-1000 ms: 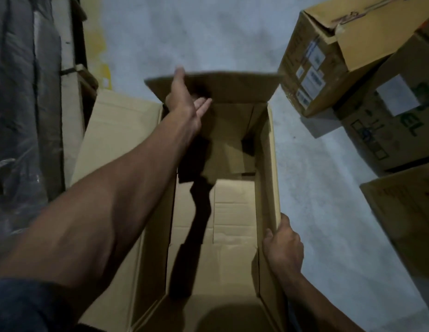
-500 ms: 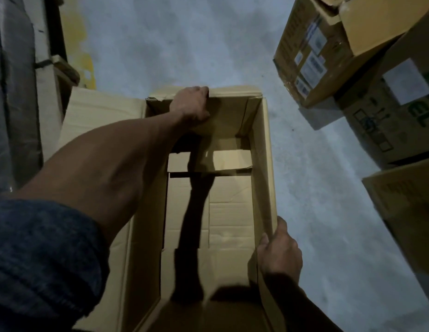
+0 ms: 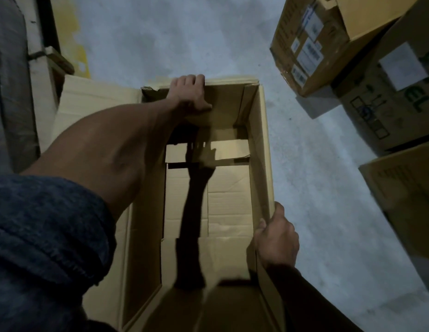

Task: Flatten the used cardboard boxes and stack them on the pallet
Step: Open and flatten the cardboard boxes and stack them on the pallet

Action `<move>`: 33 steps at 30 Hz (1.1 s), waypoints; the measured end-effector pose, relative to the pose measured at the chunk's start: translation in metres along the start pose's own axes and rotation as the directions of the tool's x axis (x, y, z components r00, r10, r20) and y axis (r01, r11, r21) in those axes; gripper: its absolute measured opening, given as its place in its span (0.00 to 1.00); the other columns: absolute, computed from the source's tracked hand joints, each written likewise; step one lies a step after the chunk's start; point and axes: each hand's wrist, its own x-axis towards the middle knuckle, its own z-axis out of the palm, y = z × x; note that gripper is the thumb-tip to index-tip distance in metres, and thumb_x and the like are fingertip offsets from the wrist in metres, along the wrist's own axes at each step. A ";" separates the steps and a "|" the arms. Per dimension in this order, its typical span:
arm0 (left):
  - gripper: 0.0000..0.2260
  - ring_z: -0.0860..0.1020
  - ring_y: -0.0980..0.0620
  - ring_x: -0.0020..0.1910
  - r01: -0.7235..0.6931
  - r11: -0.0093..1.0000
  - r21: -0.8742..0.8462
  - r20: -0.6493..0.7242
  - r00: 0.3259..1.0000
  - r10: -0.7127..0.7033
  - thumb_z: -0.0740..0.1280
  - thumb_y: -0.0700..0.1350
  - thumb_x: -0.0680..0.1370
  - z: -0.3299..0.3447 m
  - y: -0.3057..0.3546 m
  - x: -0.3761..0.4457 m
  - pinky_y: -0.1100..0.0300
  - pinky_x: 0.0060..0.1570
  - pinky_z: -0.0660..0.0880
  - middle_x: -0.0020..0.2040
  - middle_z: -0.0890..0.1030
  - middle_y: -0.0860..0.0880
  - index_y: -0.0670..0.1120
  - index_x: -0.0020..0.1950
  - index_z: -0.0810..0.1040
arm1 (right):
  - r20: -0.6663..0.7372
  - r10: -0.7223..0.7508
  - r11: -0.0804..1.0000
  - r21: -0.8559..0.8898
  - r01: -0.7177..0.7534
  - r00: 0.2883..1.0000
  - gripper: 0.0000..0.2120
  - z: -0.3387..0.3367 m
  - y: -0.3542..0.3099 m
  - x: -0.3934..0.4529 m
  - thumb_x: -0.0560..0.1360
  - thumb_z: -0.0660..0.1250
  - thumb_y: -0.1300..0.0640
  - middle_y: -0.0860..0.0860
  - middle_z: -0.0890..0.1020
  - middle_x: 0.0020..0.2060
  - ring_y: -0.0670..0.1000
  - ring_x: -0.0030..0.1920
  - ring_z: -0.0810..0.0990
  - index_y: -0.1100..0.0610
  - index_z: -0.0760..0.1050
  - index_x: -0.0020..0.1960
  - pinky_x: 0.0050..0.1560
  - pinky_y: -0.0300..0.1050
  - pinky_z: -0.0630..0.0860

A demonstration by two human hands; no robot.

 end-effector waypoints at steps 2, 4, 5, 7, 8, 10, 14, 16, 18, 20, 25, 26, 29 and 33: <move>0.32 0.55 0.40 0.78 -0.027 1.000 -0.011 -0.107 0.994 0.026 0.65 0.52 0.80 0.010 -0.005 -0.023 0.45 0.77 0.52 0.80 0.57 0.42 0.44 0.79 0.55 | -0.006 -0.017 1.000 -0.006 0.017 1.000 0.23 -0.001 0.001 0.000 0.81 0.64 0.56 0.57 0.80 0.60 0.58 0.58 0.80 0.55 0.63 0.75 0.58 0.54 0.78; 0.33 0.50 0.42 0.80 0.012 1.000 -0.008 -0.145 0.989 -0.013 0.62 0.51 0.81 0.024 -0.010 -0.056 0.46 0.78 0.48 0.82 0.52 0.43 0.44 0.81 0.51 | -0.018 -0.022 1.000 -0.008 0.022 1.000 0.24 -0.001 0.002 0.000 0.81 0.64 0.57 0.57 0.80 0.60 0.58 0.58 0.81 0.56 0.63 0.75 0.57 0.52 0.78; 0.33 0.47 0.43 0.81 0.043 0.999 -0.002 -0.143 0.989 -0.043 0.61 0.51 0.81 0.031 -0.013 -0.077 0.46 0.79 0.46 0.82 0.49 0.44 0.45 0.81 0.50 | -0.023 -0.025 1.000 -0.010 0.025 0.999 0.24 -0.001 0.002 0.000 0.81 0.65 0.57 0.58 0.80 0.61 0.58 0.58 0.81 0.57 0.63 0.75 0.55 0.51 0.77; 0.34 0.43 0.43 0.81 0.093 0.995 0.044 -0.142 0.986 -0.086 0.61 0.52 0.81 0.048 -0.024 -0.119 0.45 0.78 0.43 0.82 0.46 0.44 0.46 0.82 0.49 | -0.033 -0.031 0.999 -0.029 0.030 0.999 0.24 0.000 0.003 0.000 0.81 0.65 0.58 0.58 0.80 0.60 0.59 0.58 0.81 0.57 0.63 0.75 0.53 0.51 0.77; 0.34 0.42 0.42 0.81 0.118 0.991 0.062 -0.151 0.983 -0.108 0.61 0.53 0.80 0.056 -0.032 -0.142 0.44 0.77 0.43 0.82 0.45 0.44 0.46 0.82 0.49 | -0.040 -0.028 0.999 -0.041 0.027 0.999 0.24 0.001 0.003 0.001 0.81 0.65 0.58 0.59 0.80 0.60 0.60 0.58 0.81 0.57 0.63 0.75 0.53 0.52 0.77; 0.36 0.44 0.39 0.80 0.191 0.981 0.034 -0.184 0.966 -0.182 0.63 0.52 0.79 0.071 -0.045 -0.184 0.42 0.76 0.44 0.82 0.46 0.42 0.45 0.82 0.50 | -0.054 -0.021 0.998 -0.054 0.019 0.998 0.24 0.002 0.004 0.002 0.81 0.65 0.58 0.59 0.80 0.60 0.61 0.57 0.80 0.57 0.64 0.75 0.54 0.54 0.78; 0.39 0.45 0.37 0.80 0.378 0.922 -0.084 -0.148 0.910 -0.386 0.65 0.48 0.78 0.098 -0.054 -0.251 0.42 0.77 0.46 0.82 0.47 0.39 0.40 0.81 0.47 | -0.061 0.001 0.998 -0.062 -0.004 0.998 0.24 0.003 0.007 0.001 0.80 0.66 0.56 0.60 0.80 0.59 0.63 0.58 0.79 0.56 0.65 0.74 0.56 0.57 0.76; 0.40 0.45 0.37 0.80 0.464 0.870 -0.169 -0.076 0.874 -0.481 0.66 0.46 0.78 0.113 -0.053 -0.274 0.43 0.78 0.47 0.82 0.45 0.40 0.41 0.81 0.43 | -0.068 0.010 0.999 -0.048 -0.013 0.998 0.24 0.002 0.008 0.000 0.80 0.66 0.55 0.59 0.80 0.60 0.63 0.58 0.79 0.55 0.64 0.74 0.56 0.56 0.75; 0.39 0.49 0.39 0.80 0.517 0.796 -0.314 -0.008 0.837 -0.547 0.66 0.44 0.79 0.127 -0.056 -0.288 0.44 0.78 0.51 0.81 0.48 0.40 0.41 0.81 0.44 | -0.078 0.022 0.999 -0.031 -0.025 0.997 0.25 0.002 0.010 0.000 0.80 0.67 0.54 0.59 0.79 0.61 0.63 0.59 0.78 0.55 0.65 0.75 0.57 0.56 0.75; 0.34 0.60 0.38 0.77 0.553 0.689 -0.468 0.085 0.805 -0.588 0.66 0.44 0.79 0.139 -0.064 -0.293 0.46 0.75 0.61 0.79 0.60 0.38 0.40 0.80 0.52 | -0.077 0.020 1.000 -0.022 -0.022 0.997 0.25 0.002 0.010 -0.001 0.79 0.68 0.54 0.59 0.79 0.61 0.63 0.60 0.78 0.56 0.66 0.74 0.57 0.55 0.75; 0.18 0.78 0.36 0.58 0.593 0.581 -0.557 0.232 0.783 -0.577 0.69 0.46 0.79 0.132 -0.070 -0.292 0.47 0.58 0.77 0.61 0.80 0.40 0.42 0.67 0.74 | -0.007 0.009 1.000 0.005 -0.009 1.000 0.26 -0.002 0.010 -0.002 0.75 0.68 0.59 0.57 0.79 0.58 0.59 0.56 0.78 0.56 0.66 0.72 0.53 0.53 0.77; 0.16 0.79 0.37 0.57 0.590 0.561 -0.580 0.239 0.782 -0.576 0.69 0.45 0.79 0.130 -0.070 -0.291 0.47 0.57 0.78 0.60 0.81 0.40 0.42 0.65 0.76 | 0.017 0.005 1.000 0.012 -0.005 1.000 0.27 -0.004 0.010 -0.003 0.75 0.68 0.60 0.56 0.78 0.57 0.59 0.55 0.78 0.55 0.65 0.73 0.53 0.53 0.77; 0.15 0.80 0.37 0.55 0.592 0.508 -0.625 0.255 0.771 -0.584 0.70 0.43 0.78 0.125 -0.069 -0.294 0.45 0.57 0.79 0.58 0.82 0.38 0.41 0.63 0.78 | 0.076 -0.018 0.999 0.042 0.015 0.997 0.32 -0.009 0.015 -0.008 0.75 0.69 0.61 0.57 0.78 0.59 0.60 0.57 0.78 0.53 0.61 0.76 0.55 0.54 0.78; 0.12 0.81 0.37 0.54 0.562 0.485 -0.670 0.245 0.784 -0.571 0.70 0.43 0.77 0.114 -0.066 -0.301 0.45 0.56 0.79 0.54 0.83 0.38 0.41 0.59 0.80 | 0.091 -0.027 0.998 0.065 0.022 0.995 0.27 -0.021 0.024 -0.019 0.77 0.66 0.62 0.59 0.78 0.60 0.60 0.56 0.78 0.55 0.65 0.74 0.55 0.50 0.76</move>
